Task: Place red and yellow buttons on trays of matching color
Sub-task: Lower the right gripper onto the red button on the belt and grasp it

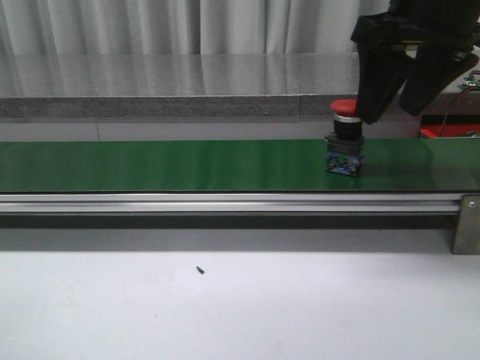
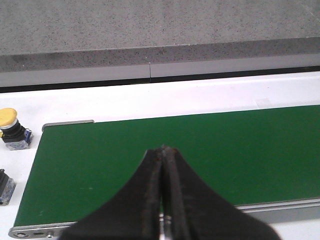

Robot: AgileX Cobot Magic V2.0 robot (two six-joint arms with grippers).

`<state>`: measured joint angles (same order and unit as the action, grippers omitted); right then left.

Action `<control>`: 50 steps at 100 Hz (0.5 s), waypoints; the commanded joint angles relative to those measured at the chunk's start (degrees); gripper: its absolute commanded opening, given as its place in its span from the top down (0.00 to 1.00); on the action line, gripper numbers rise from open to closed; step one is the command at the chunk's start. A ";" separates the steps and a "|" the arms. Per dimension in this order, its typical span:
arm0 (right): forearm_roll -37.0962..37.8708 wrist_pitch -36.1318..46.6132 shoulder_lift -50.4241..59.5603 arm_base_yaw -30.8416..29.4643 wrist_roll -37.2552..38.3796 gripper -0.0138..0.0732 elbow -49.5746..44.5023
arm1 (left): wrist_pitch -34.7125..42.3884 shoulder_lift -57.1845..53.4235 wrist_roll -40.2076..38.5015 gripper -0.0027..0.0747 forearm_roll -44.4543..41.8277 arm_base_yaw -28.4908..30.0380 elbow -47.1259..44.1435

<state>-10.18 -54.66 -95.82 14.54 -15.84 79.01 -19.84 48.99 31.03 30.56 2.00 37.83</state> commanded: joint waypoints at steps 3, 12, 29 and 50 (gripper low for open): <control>0.02 0.87 0.73 0.03 -0.67 0.24 3.02 | 3.91 -0.26 0.03 0.99 0.89 -0.34 1.56; 0.02 0.99 -0.28 0.03 -0.67 0.24 3.68 | 3.91 -0.26 0.03 0.99 0.89 -0.34 1.56; 0.10 2.55 -2.06 0.03 -0.67 0.24 3.85 | 4.16 -0.26 0.03 0.99 0.89 -0.34 1.56; 0.51 2.57 -3.22 0.03 -0.67 0.36 3.85 | 4.27 -0.26 0.03 0.99 0.89 -0.34 1.56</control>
<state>-9.84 -53.50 -101.51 14.54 -15.84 80.92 -19.72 48.99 31.03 30.56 2.00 37.83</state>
